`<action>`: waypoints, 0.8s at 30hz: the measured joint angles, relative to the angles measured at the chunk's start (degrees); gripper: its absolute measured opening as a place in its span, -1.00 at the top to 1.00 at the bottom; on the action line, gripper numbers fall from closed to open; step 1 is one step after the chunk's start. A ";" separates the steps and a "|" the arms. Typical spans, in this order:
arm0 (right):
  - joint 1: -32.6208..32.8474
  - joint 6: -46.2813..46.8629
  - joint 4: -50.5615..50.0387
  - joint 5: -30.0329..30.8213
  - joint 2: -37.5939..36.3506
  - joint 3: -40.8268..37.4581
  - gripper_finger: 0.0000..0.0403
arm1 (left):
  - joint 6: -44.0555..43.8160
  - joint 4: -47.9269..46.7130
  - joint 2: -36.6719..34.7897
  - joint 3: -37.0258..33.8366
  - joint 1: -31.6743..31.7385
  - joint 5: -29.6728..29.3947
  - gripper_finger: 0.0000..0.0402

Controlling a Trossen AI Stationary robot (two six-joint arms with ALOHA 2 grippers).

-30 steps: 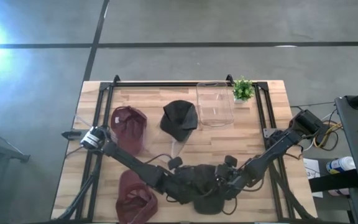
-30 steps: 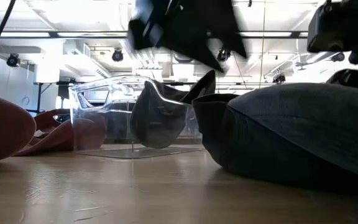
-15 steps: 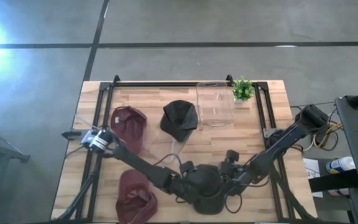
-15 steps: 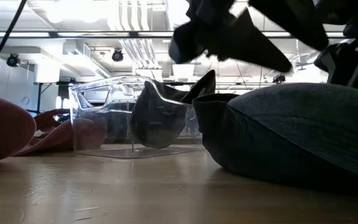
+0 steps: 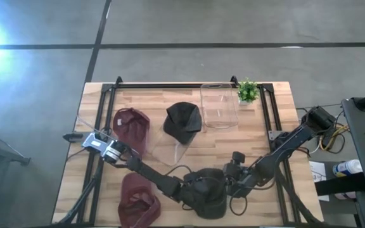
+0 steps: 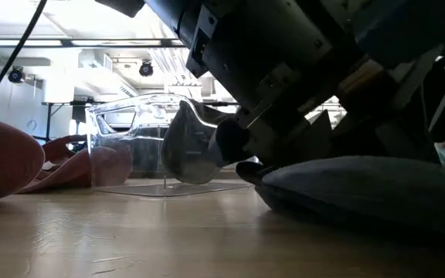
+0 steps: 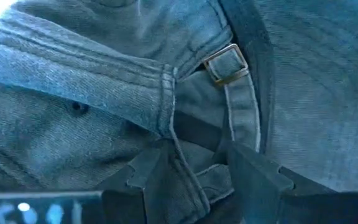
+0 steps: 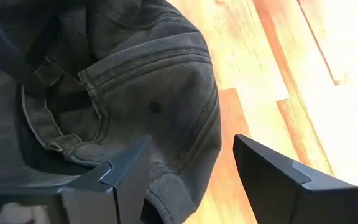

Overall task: Pick & Place hat
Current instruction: Put the black cap into the left transparent bin

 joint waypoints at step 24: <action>-0.53 -5.20 8.45 -2.66 2.01 -0.13 -0.11 | 0.10 -5.31 -0.32 1.41 0.06 -2.25 0.17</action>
